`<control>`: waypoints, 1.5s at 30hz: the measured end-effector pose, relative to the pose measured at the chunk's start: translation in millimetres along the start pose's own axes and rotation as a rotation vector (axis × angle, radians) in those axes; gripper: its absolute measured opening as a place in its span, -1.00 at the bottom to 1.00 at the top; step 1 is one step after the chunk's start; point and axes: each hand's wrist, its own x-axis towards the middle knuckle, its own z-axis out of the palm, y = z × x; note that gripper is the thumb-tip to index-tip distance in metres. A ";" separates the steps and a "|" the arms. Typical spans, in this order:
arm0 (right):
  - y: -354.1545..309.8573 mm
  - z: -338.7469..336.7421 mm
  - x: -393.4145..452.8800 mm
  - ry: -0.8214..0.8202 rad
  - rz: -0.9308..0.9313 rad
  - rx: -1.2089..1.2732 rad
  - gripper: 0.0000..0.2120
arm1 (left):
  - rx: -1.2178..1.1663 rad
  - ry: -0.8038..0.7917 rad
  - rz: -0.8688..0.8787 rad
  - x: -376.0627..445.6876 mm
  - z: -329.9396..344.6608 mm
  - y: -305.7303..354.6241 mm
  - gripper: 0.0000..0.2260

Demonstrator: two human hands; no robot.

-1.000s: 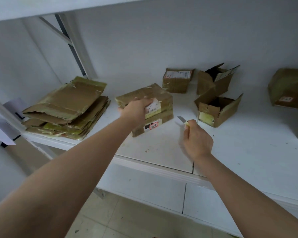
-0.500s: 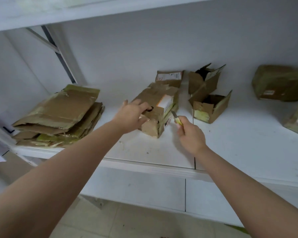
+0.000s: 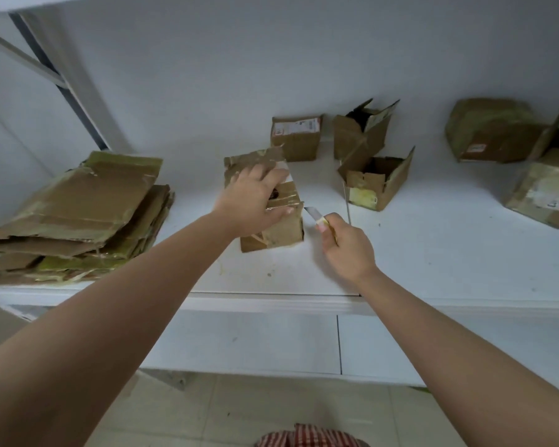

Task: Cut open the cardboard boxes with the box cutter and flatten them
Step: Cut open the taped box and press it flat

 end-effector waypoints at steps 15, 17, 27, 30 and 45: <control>2.2 14.5 6.6 -0.053 -0.085 -0.143 -0.83 | 0.064 -0.223 0.033 8.9 20.9 -11.5 -0.40; 5.3 12.6 7.1 -0.094 -0.089 -0.227 -0.85 | 0.061 -0.226 0.033 10.2 20.5 -12.6 -0.39; 3.7 4.9 9.0 -0.208 -0.082 -0.435 -0.82 | -0.063 -0.237 0.011 11.1 12.9 -15.3 -0.31; 8.4 7.4 2.7 -0.100 -0.046 -0.351 -0.79 | -0.096 -0.145 -0.070 9.6 15.6 -3.8 -0.30; 14.0 5.4 10.6 0.295 -0.104 -0.138 -0.76 | -0.282 -0.056 0.014 -23.9 2.1 -31.5 -0.59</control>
